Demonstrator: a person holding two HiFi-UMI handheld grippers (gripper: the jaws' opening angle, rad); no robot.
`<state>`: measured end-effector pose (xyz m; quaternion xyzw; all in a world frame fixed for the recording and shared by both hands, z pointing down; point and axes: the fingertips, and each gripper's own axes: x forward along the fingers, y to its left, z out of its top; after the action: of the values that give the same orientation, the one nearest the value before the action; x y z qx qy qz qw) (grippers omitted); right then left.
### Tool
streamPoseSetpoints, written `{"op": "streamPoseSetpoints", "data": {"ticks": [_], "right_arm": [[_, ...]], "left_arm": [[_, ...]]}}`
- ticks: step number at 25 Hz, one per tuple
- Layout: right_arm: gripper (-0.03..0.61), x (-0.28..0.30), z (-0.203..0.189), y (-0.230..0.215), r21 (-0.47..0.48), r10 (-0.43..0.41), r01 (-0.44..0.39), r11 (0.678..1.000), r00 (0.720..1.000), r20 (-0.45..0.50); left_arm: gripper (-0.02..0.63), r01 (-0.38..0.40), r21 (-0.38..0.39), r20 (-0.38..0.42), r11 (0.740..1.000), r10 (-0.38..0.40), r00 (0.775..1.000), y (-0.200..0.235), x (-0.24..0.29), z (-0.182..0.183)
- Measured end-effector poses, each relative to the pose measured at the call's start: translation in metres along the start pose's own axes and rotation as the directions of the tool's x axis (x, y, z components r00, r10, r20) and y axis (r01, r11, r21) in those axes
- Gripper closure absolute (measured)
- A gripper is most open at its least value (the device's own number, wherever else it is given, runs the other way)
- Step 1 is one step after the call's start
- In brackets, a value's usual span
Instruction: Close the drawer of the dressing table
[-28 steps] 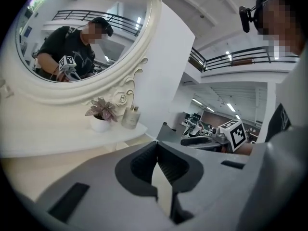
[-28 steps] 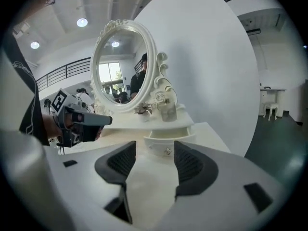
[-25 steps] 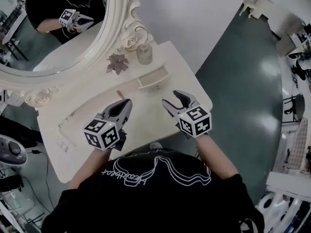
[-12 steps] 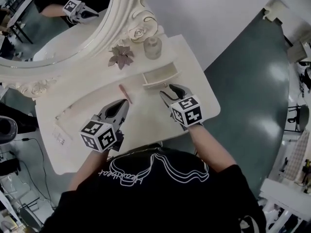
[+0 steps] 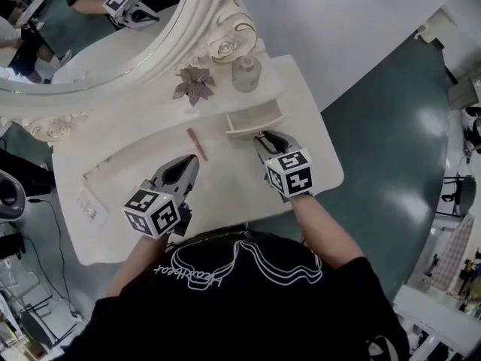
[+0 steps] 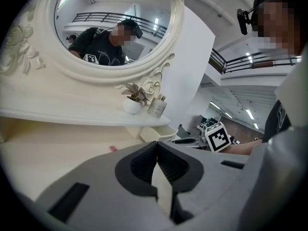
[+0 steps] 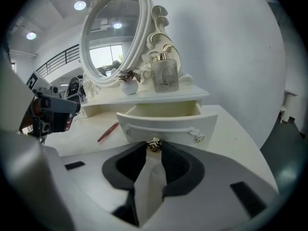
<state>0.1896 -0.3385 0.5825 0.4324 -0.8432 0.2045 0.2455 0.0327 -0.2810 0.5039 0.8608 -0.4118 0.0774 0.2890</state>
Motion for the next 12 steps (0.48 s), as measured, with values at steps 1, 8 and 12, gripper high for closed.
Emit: {"op": "streamPoseSetpoints", "data": {"ticks": [1, 8, 12], "right_arm": [[0.477, 0.0005, 0.0004, -0.0001, -0.003, 0.0, 0.0, 1.0, 1.0, -0.002], [0.479, 0.0012, 0.0016, -0.0014, -0.01, 0.001, -0.001, 1.0, 1.0, -0.004], [0.479, 0.0019, 0.0013, -0.0026, -0.008, -0.003, 0.003, 1.0, 1.0, -0.011]], "left_arm": [[0.609, -0.006, -0.003, 0.004, 1.0, 0.006, 1.0, 0.0014, 0.0, -0.0001], [0.609, -0.018, -0.005, 0.01, 1.0, 0.018, 1.0, 0.0056, 0.0031, -0.0038], [0.609, -0.019, -0.015, 0.008, 1.0, 0.019, 1.0, 0.0063, 0.0032, -0.005]]}}
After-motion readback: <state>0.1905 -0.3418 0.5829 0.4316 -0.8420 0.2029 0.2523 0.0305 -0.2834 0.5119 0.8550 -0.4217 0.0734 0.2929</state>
